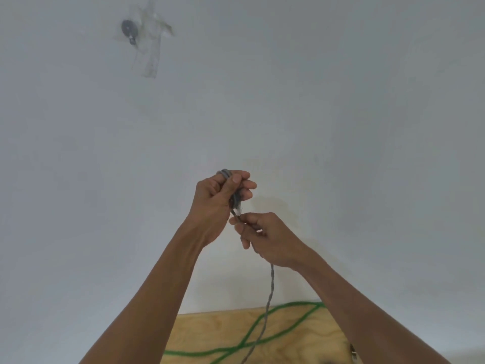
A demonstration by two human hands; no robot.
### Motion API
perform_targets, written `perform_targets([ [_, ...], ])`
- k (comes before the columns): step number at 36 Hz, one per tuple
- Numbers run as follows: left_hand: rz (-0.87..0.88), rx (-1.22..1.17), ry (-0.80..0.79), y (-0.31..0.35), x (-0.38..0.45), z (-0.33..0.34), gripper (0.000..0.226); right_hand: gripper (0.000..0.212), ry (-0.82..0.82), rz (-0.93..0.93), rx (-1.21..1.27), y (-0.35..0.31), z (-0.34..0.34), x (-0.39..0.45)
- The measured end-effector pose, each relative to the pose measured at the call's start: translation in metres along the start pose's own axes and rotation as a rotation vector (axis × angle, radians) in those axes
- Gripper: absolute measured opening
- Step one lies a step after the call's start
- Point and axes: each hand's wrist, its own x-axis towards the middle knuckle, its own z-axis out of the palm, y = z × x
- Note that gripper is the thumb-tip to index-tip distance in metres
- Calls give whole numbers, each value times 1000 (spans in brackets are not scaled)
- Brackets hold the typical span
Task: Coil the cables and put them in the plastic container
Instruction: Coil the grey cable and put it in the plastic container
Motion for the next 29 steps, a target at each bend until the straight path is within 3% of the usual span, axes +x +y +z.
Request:
perform_targets([
  [7,157,577,-9,-6,6,-2,21,19,-90,31,-167,-20,-28,-4],
  [9,132,799,-54,-5,6,-1,24,15,-51,-33,-200,-29,-40,0],
  [11,64,876,-122,-2,2,-1,32,12,0,-133,-246,-37,-55,6],
  [16,-217,490,-322,16,-19,9,73,7,86,-274,-109,-62,-84,20],
  [18,-276,232,-380,23,-25,14,63,12,131,-289,4,-66,-88,27],
  [22,-236,-160,-405,34,-25,23,33,25,209,-231,241,-52,-73,40],
  [26,-118,-363,-360,48,-15,29,29,25,211,-179,383,-38,-43,38],
  [28,-72,-421,-301,55,-8,30,29,48,177,-115,327,-36,-30,33],
  [29,-59,-438,-261,58,-3,29,29,49,150,-95,291,-35,-24,29],
])
